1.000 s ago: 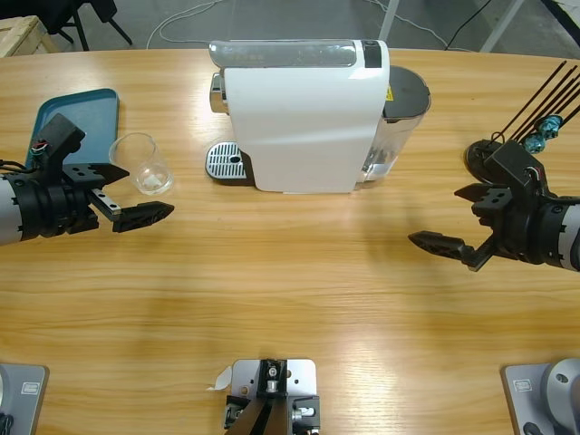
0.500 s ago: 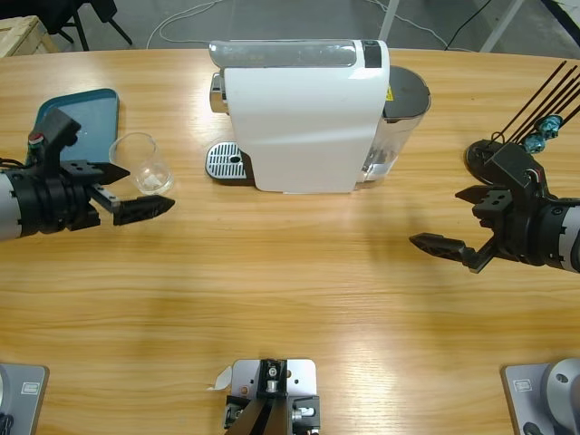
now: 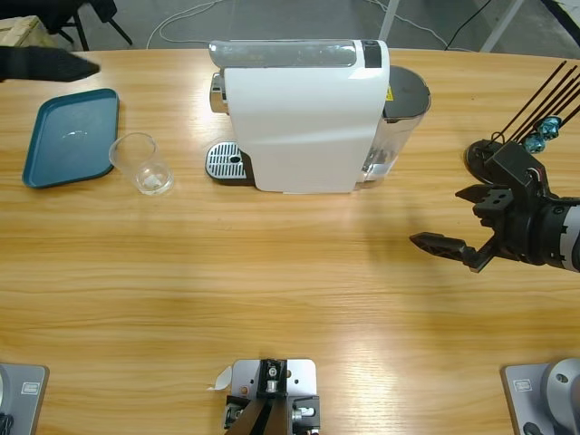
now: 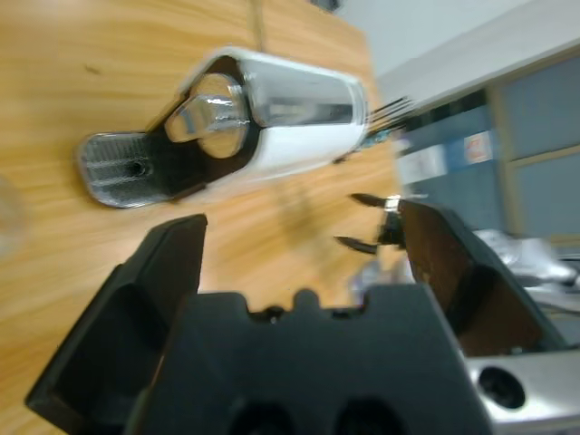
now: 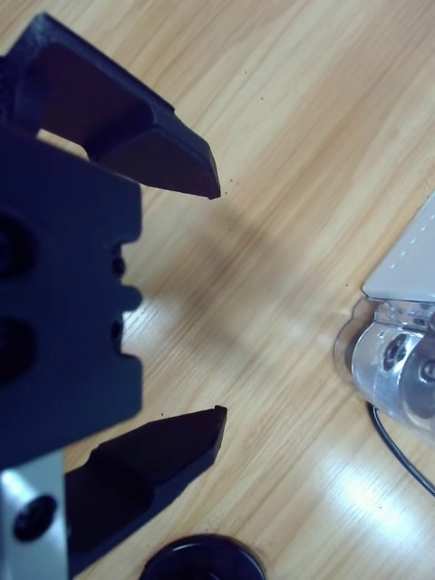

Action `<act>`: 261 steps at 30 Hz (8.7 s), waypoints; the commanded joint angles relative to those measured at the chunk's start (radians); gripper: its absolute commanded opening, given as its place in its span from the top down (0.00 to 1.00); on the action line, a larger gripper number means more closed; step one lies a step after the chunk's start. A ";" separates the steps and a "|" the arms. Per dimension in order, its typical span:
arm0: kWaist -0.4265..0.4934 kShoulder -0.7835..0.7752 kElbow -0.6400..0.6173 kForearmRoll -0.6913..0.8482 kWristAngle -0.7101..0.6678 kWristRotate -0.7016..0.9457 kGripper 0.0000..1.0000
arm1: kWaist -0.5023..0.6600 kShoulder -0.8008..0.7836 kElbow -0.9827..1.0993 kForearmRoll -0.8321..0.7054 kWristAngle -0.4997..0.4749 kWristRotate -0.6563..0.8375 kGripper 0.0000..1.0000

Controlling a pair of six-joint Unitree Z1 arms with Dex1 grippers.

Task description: Pour coffee

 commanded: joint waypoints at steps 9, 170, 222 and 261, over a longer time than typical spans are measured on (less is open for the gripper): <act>0.037 0.357 0.023 -0.401 -0.234 -0.348 0.11 | 0.010 -0.030 -0.005 0.011 -0.007 0.013 0.00; -0.155 -0.417 0.424 0.090 0.709 0.473 0.06 | -0.638 0.170 -0.055 -0.160 -0.167 0.356 1.00; -0.155 -0.472 0.463 0.045 0.708 0.466 0.06 | 0.127 0.032 -0.605 0.461 0.490 -0.375 1.00; -0.155 -0.487 0.470 0.038 0.705 0.467 0.01 | 0.020 0.817 -1.626 0.857 0.217 -0.756 1.00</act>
